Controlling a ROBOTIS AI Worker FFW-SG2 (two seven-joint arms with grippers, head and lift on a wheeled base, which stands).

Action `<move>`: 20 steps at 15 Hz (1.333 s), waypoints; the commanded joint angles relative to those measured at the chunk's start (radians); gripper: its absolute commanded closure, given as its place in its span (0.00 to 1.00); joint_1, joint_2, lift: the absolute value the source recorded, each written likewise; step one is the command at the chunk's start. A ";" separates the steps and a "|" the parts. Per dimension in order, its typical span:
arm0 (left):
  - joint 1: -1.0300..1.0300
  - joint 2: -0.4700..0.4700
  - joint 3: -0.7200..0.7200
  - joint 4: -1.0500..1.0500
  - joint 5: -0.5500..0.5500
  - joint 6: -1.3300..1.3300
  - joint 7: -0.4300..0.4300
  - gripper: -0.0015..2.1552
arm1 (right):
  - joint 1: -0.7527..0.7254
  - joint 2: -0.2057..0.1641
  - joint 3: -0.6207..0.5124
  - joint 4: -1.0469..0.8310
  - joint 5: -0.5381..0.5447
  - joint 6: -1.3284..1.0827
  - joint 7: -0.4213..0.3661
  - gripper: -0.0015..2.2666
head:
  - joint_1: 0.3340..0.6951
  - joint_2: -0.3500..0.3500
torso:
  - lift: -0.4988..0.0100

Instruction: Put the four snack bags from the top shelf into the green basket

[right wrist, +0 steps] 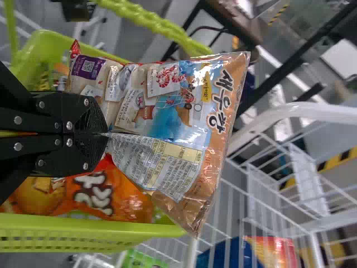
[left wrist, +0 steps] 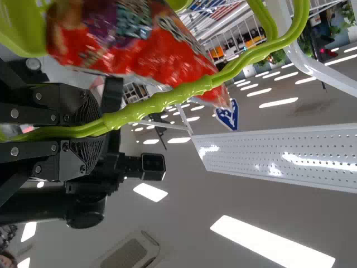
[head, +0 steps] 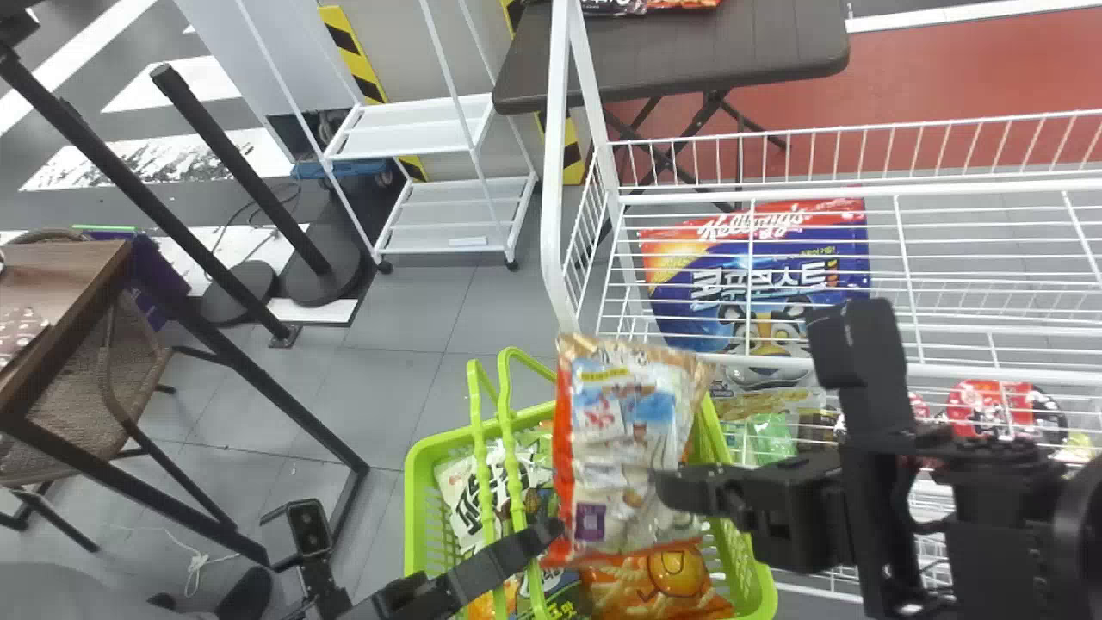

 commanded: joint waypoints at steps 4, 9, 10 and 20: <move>-0.002 -0.003 -0.010 0.000 -0.003 0.000 -0.010 1.00 | -0.075 -0.019 -0.003 0.083 0.008 0.192 0.044 0.01 | 1.00 1.00 | 0.98; 0.000 -0.003 -0.013 -0.003 -0.003 0.000 -0.010 1.00 | 0.072 -0.064 -0.233 -0.200 0.077 0.100 0.162 0.01 | 1.00 1.00 | 0.98; 0.000 -0.003 -0.016 -0.003 -0.003 0.000 -0.010 1.00 | 0.130 -0.082 -0.259 -0.256 0.166 -0.004 0.164 0.01 | 1.00 1.00 | 0.98; 0.005 -0.003 -0.020 -0.009 -0.032 0.000 -0.010 1.00 | 0.596 -0.064 -0.603 -0.250 0.533 -0.974 0.236 0.01 | 1.00 0.45 | 0.98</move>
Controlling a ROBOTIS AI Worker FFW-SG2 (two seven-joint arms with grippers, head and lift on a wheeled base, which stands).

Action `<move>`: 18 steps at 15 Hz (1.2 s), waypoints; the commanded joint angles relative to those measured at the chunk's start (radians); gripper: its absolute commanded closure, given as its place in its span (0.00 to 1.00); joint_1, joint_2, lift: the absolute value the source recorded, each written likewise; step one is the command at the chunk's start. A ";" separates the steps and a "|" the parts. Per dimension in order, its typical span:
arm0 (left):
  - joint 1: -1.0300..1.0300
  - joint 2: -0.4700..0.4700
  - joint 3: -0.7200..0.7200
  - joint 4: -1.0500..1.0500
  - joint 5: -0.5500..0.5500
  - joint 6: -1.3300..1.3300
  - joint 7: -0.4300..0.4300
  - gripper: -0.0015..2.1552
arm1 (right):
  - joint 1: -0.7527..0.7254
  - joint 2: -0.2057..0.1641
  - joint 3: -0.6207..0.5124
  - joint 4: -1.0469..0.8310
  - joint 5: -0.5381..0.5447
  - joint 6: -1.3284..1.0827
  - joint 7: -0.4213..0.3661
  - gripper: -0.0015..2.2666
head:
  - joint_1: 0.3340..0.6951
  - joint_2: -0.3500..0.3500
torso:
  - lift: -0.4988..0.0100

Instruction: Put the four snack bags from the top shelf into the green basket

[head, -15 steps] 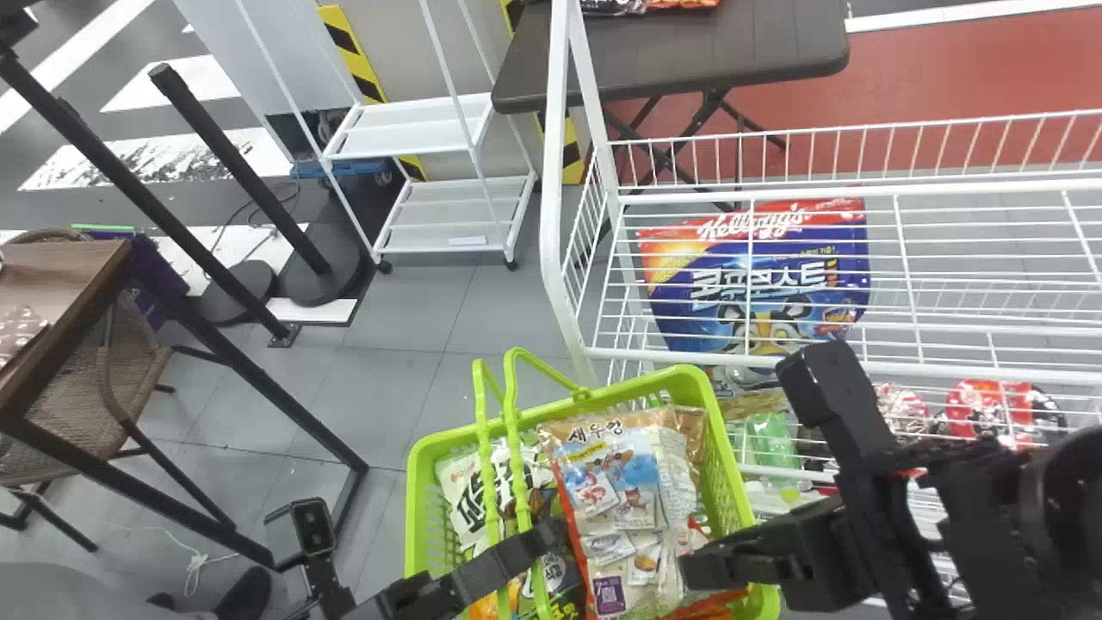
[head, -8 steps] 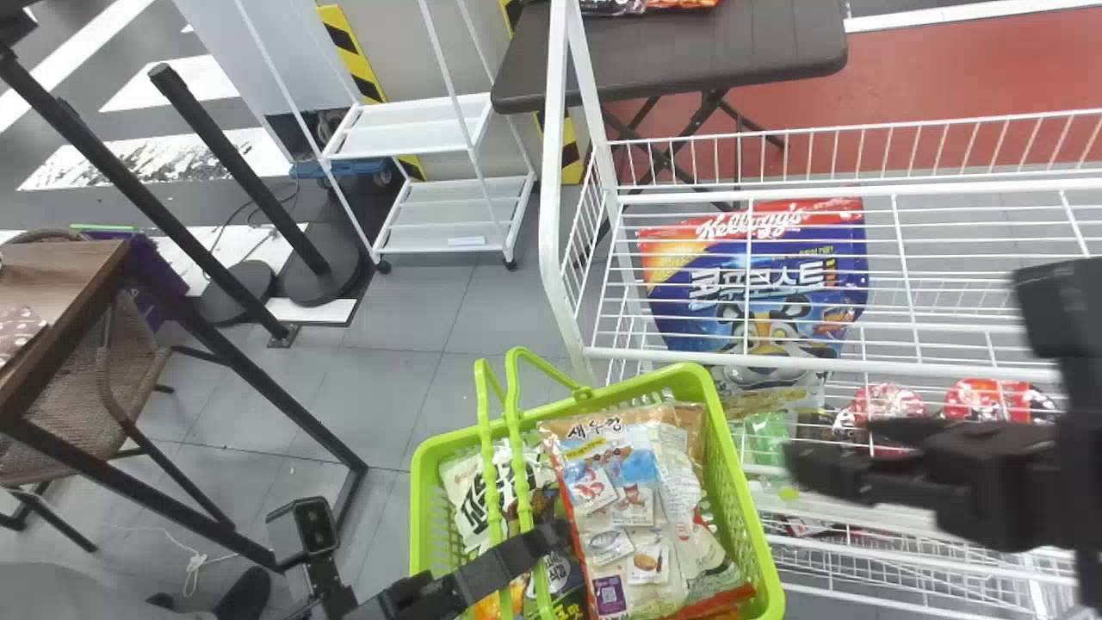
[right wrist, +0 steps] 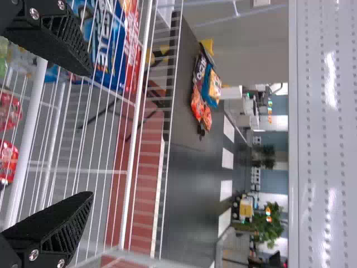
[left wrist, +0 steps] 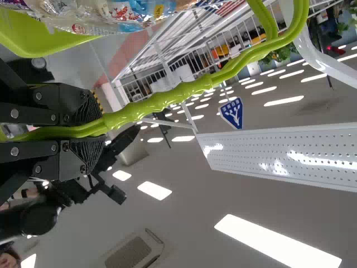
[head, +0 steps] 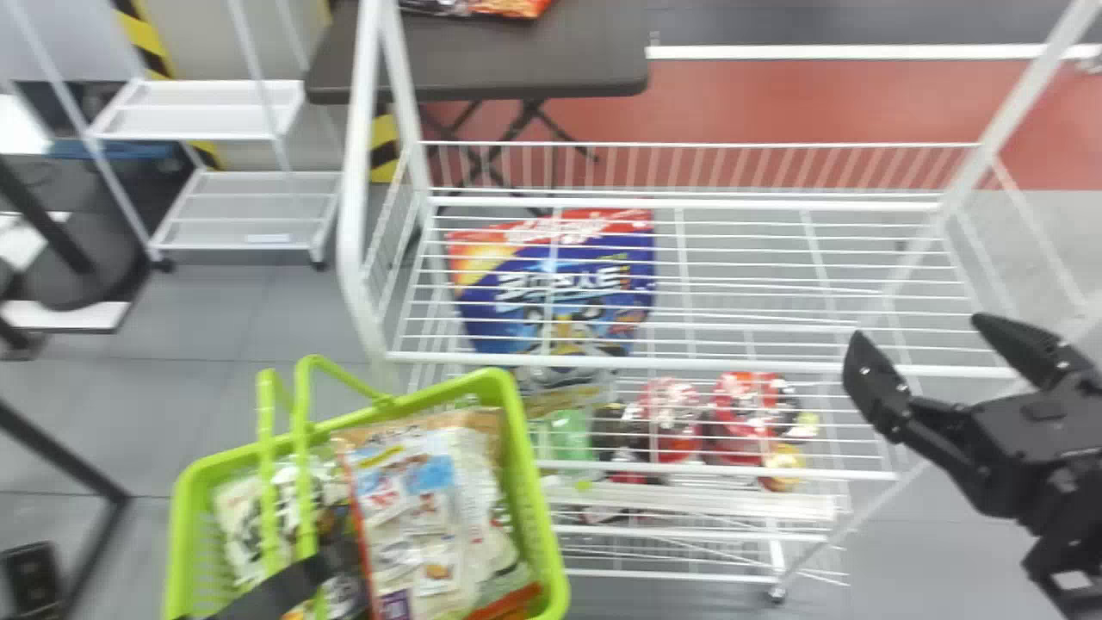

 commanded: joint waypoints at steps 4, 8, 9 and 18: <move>0.003 -0.003 -0.001 0.001 -0.018 0.003 -0.010 1.00 | 0.025 0.002 -0.095 0.106 -0.067 -0.195 0.069 0.02 | 1.00 0.30 | 0.98; 0.005 -0.003 0.002 0.003 -0.030 0.003 -0.010 1.00 | 0.019 -0.001 -0.086 0.155 -0.059 -0.296 0.083 0.02 | 1.00 0.26 | 0.98; 0.005 -0.003 0.002 0.001 -0.030 0.003 -0.010 1.00 | 0.019 -0.001 -0.078 0.164 -0.059 -0.303 0.083 0.02 | 1.00 0.26 | 0.98; 0.031 -0.003 0.002 -0.014 -0.029 0.003 -0.010 1.00 | 0.042 0.003 -0.064 0.183 -0.063 -0.327 0.097 0.03 | 1.00 0.28 | 0.98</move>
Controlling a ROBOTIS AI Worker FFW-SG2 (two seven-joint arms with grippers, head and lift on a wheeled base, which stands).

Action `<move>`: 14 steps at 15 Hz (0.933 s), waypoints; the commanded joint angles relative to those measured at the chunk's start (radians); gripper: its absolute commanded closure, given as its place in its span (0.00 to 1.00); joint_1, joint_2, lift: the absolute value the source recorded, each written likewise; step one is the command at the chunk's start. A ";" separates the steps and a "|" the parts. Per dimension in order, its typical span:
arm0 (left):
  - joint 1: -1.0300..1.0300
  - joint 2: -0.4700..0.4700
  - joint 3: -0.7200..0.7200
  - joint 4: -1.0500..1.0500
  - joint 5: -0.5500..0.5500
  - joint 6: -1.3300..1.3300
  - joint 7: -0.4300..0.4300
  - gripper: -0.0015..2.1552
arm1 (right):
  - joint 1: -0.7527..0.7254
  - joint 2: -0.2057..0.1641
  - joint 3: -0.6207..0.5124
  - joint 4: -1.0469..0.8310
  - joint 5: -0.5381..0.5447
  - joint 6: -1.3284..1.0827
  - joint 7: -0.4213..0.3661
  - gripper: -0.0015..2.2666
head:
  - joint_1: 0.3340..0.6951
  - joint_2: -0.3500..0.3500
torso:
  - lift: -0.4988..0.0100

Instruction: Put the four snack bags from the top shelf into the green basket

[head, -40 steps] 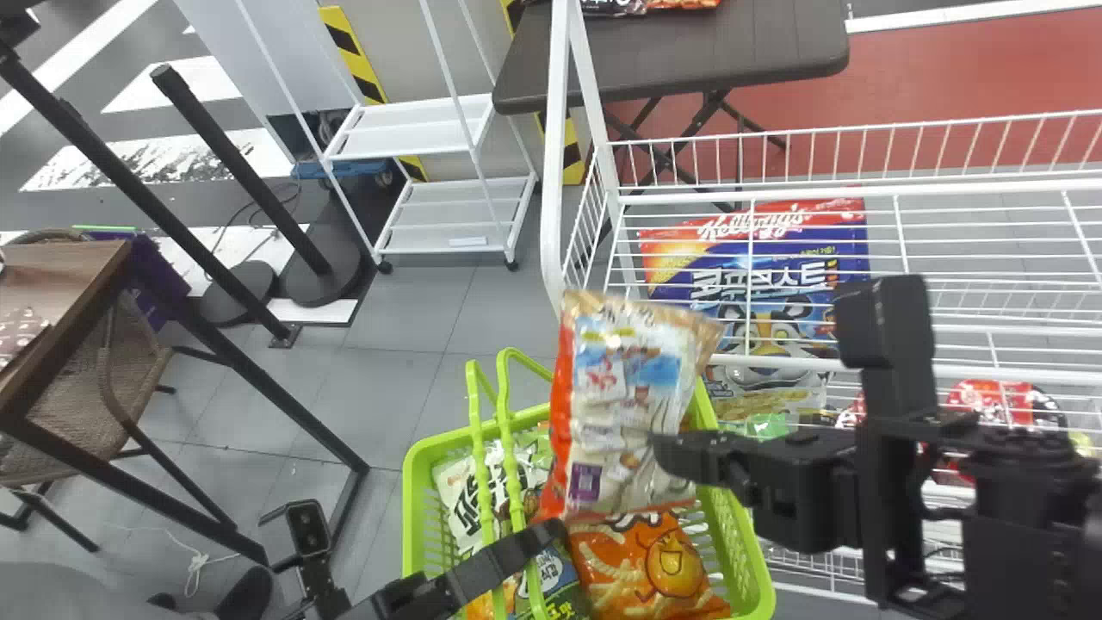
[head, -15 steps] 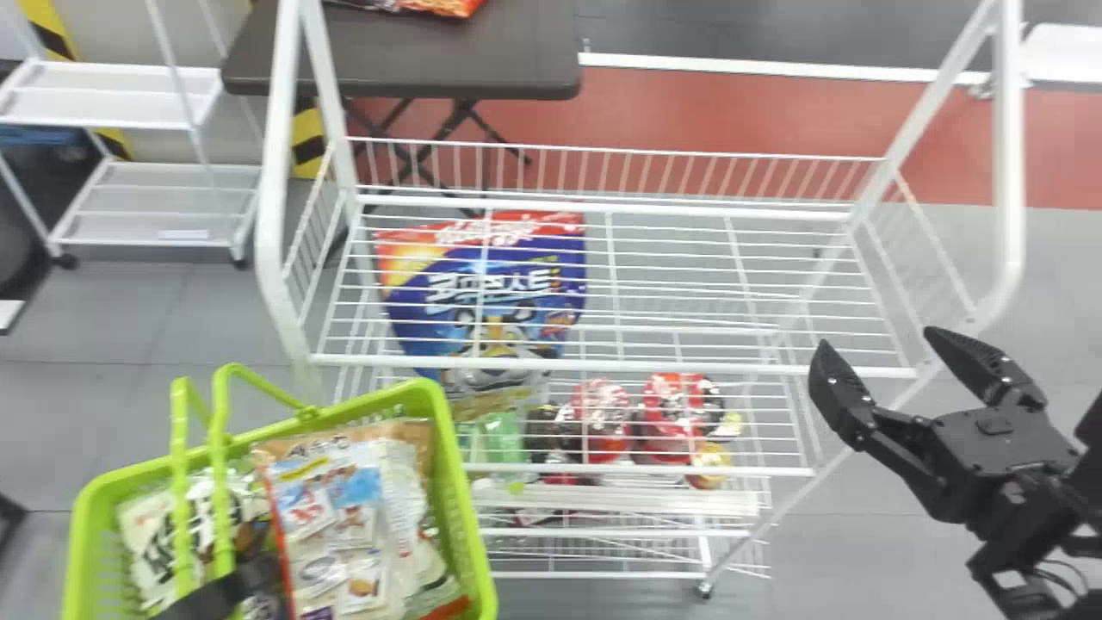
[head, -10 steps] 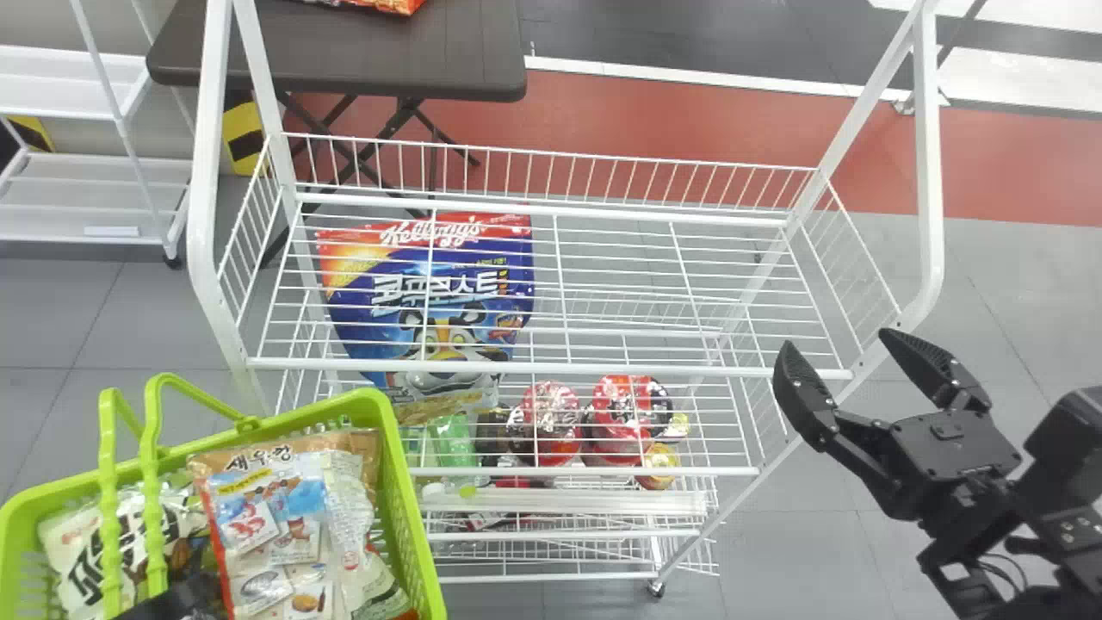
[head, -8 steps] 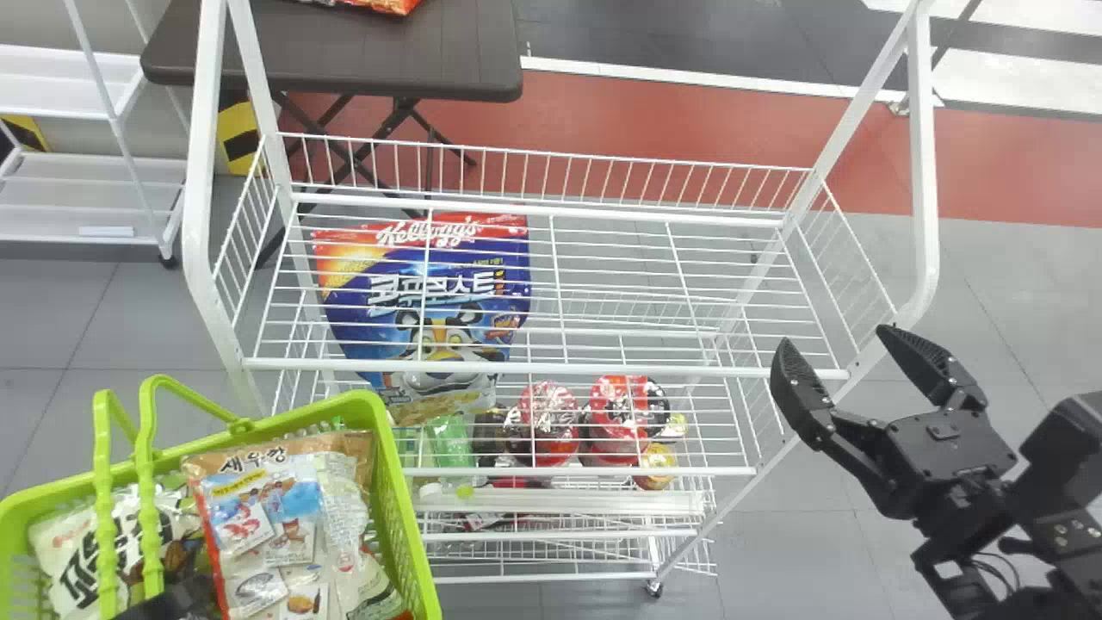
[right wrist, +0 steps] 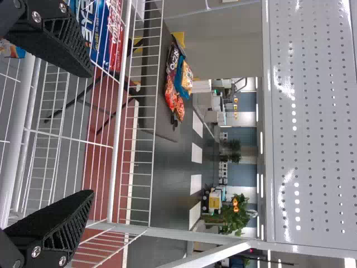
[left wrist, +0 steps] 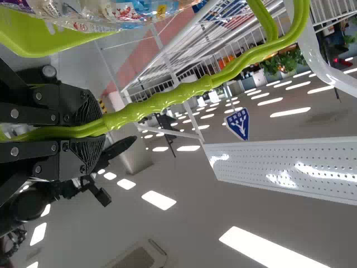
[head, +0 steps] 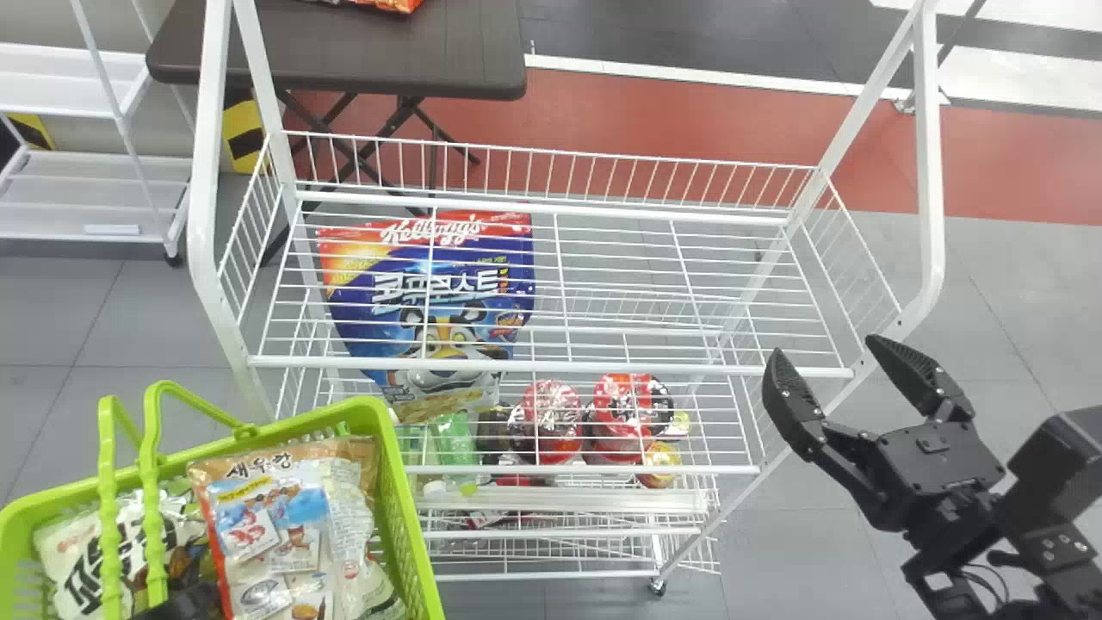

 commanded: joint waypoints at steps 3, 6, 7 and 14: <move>0.023 -0.003 0.002 -0.022 0.005 0.000 -0.010 1.00 | 0.018 0.006 0.002 0.000 -0.003 -0.032 0.003 0.03 | 1.00 0.28 | 0.98; 0.034 -0.003 0.005 -0.026 0.011 -0.003 -0.010 1.00 | 0.029 0.018 0.005 -0.006 -0.003 -0.035 0.001 0.04 | 1.00 0.28 | 0.98; 0.038 -0.003 0.006 -0.026 0.014 -0.006 -0.010 1.00 | 0.035 0.022 0.005 -0.012 -0.005 -0.032 0.001 0.04 | 1.00 0.28 | 0.98; 0.077 -0.003 0.008 -0.061 0.023 -0.015 -0.010 1.00 | 0.078 0.032 0.006 -0.031 -0.002 -0.091 0.001 0.03 | 1.00 0.29 | 0.98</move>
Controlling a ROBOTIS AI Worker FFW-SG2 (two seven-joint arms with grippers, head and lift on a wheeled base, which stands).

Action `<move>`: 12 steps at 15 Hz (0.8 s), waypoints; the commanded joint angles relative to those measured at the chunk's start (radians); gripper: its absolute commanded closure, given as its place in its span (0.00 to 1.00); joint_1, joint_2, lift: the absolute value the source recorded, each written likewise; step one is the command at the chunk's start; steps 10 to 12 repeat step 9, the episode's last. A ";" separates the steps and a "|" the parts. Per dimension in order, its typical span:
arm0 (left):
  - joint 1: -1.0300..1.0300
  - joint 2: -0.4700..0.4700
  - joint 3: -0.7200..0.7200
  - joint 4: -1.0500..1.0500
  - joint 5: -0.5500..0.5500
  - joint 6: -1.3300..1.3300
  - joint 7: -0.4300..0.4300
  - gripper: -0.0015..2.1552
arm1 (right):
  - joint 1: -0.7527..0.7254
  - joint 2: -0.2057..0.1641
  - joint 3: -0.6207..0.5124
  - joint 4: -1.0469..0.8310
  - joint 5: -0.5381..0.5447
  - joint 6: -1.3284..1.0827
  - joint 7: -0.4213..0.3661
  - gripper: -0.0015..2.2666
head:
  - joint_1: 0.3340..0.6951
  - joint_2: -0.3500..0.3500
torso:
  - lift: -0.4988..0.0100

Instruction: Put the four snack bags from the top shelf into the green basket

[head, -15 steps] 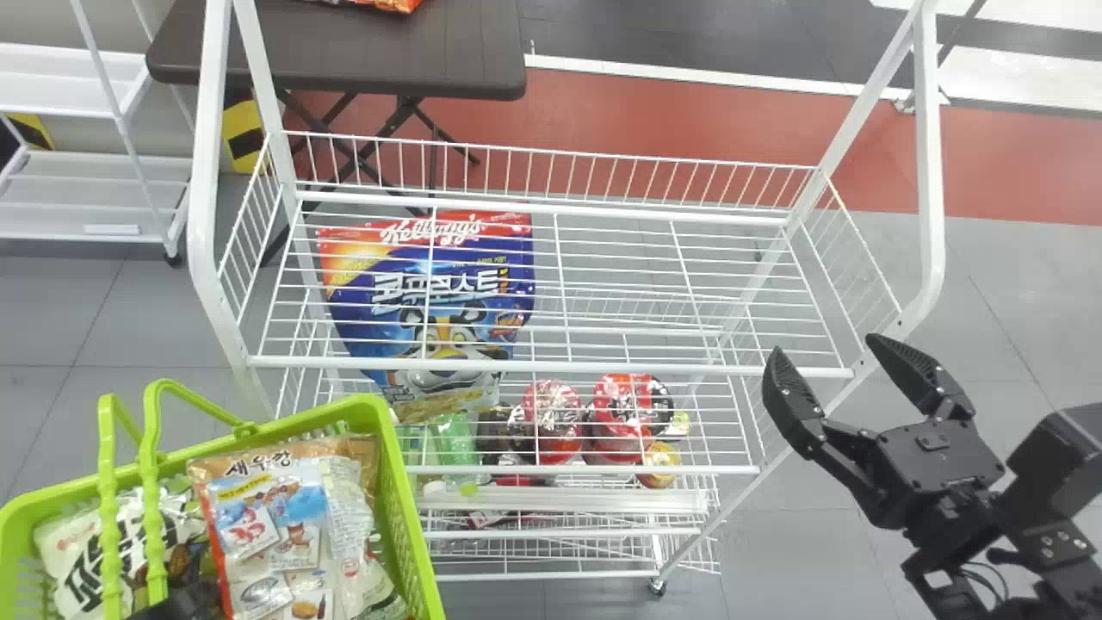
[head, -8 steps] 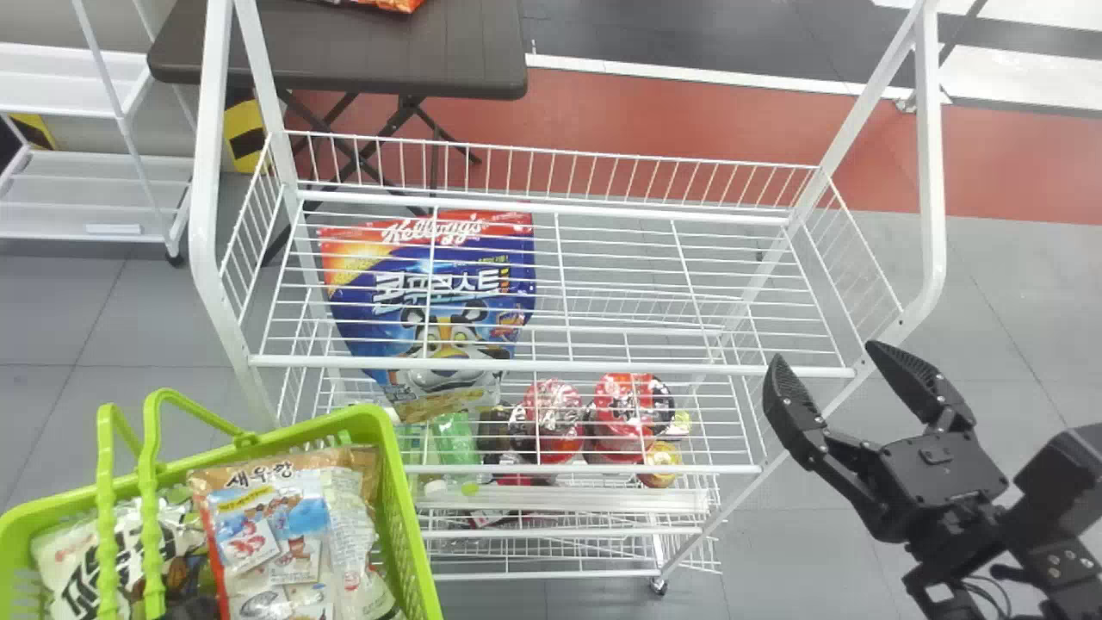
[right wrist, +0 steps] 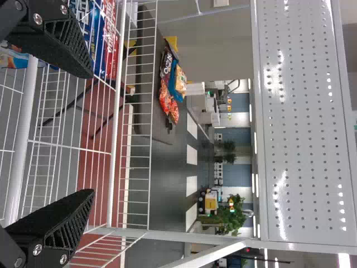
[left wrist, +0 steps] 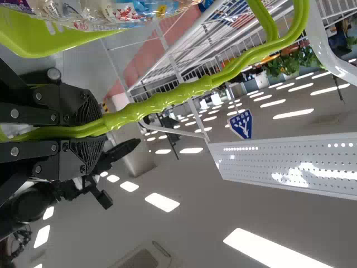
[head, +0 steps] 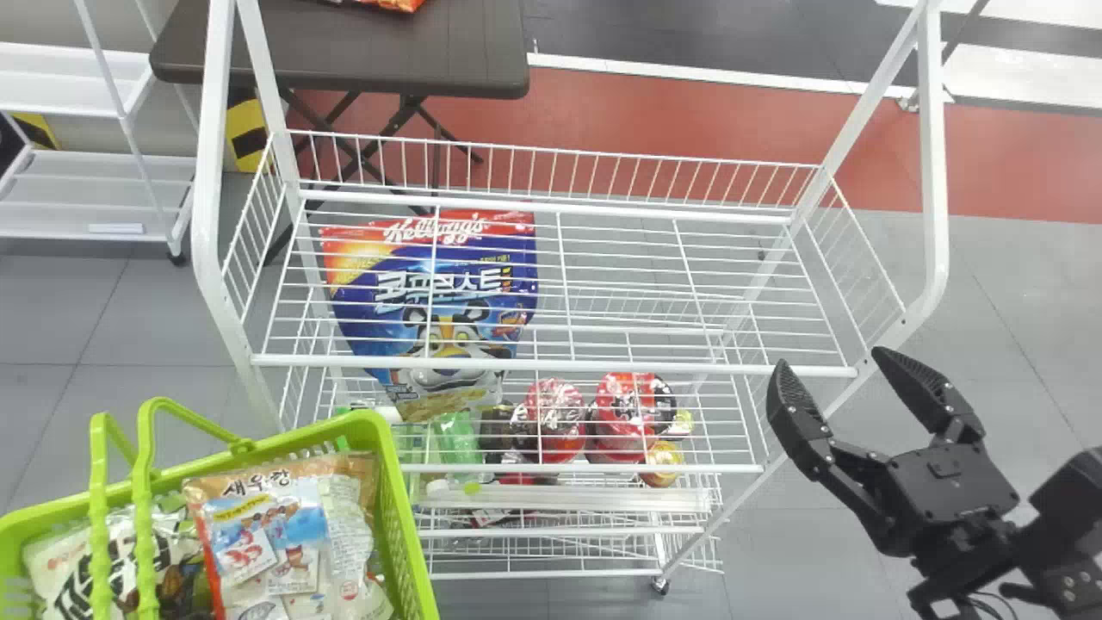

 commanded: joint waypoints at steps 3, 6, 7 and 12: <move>0.019 -0.003 0.005 -0.026 0.005 0.001 -0.010 1.00 | 0.015 0.003 0.003 -0.004 0.002 -0.029 0.000 0.04 | 1.00 0.28 | 0.98; 0.020 -0.003 0.012 -0.035 0.010 0.004 -0.010 1.00 | 0.015 0.004 0.012 -0.010 0.004 -0.029 0.000 0.04 | 1.00 0.29 | 0.98; 0.020 -0.003 0.012 -0.035 0.010 0.004 -0.010 1.00 | 0.015 0.006 0.014 -0.012 0.005 -0.029 0.000 0.04 | 1.00 0.30 | 0.98; 0.020 -0.003 0.012 -0.037 0.011 0.004 -0.010 1.00 | 0.015 0.006 0.020 -0.015 0.005 -0.029 0.000 0.04 | 1.00 0.31 | 0.98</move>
